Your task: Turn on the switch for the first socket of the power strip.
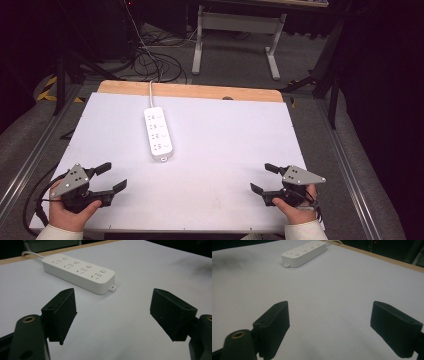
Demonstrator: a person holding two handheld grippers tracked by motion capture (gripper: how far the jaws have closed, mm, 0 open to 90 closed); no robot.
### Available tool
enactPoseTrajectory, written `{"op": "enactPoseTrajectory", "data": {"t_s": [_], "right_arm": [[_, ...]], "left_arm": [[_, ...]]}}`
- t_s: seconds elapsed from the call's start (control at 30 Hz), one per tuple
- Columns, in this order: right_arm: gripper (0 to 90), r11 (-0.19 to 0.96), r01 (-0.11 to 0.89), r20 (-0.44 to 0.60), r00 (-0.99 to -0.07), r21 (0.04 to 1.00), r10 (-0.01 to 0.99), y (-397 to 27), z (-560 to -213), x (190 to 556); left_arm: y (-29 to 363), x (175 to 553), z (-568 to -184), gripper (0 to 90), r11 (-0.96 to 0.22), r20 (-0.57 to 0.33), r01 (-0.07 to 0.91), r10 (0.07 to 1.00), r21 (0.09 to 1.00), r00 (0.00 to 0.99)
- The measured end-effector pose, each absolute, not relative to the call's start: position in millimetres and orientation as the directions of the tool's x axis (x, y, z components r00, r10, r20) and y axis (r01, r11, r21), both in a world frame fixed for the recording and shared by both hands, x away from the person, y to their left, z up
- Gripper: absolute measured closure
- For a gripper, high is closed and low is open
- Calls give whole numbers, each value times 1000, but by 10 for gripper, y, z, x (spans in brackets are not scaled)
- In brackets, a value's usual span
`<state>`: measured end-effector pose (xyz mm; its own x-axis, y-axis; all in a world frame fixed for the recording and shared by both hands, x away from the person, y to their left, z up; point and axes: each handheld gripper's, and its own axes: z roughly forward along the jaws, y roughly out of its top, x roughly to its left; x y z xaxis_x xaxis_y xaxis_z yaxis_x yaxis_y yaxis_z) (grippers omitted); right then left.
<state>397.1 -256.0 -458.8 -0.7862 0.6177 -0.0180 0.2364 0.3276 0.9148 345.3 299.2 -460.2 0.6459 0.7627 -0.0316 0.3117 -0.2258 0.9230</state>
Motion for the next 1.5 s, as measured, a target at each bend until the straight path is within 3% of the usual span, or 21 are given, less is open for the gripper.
{"op": "enactPoseTrajectory", "data": {"t_s": [0.2, 0.3, 0.77, 0.9, 1.0, 1.1, 1.13, 1.27, 1.5], "right_arm": [[190, 338, 231, -23, -796, 913, 605, -2545, -4593, 3966], [197, 339, 236, -19, -796, 911, 605, -2551, -4599, 3971], [204, 334, 238, -15, -795, 912, 607, -2564, -4604, 3969], [204, 331, 244, -8, -794, 911, 608, -2568, -4615, 3967], [205, 338, 245, -10, -796, 909, 605, -2554, -4626, 3967], [205, 343, 248, -10, -797, 906, 604, -2547, -4634, 3968], [205, 344, 252, -8, -797, 905, 604, -2542, -4644, 3961], [208, 345, 249, -12, -796, 905, 605, -2548, -4647, 3942], [210, 333, 251, -9, -788, 909, 616, -2597, -4636, 3923]], "left_arm": [[2983, 3457, -4583, 232, -251, -16, 314, 758, 916, 652], [2999, 3457, -4574, 292, -210, -75, 343, 748, 916, 659], [2998, 3457, -4506, 357, -233, -42, 337, 765, 912, 643], [3002, 3514, -4429, 415, -230, -59, 344, 750, 910, 658], [2999, 3572, -4388, 562, -222, -75, 339, 729, 914, 681], [2986, 3653, -4342, 621, -243, -68, 347, 725, 906, 685], [2987, 3684, -4327, 719, -254, -59, 343, 721, 904, 690], [2953, 3828, -4269, 873, -279, -49, 352, 718, 894, 694], [2907, 4003, -4188, 900, -284, -55, 362, 716, 888, 696]]}}
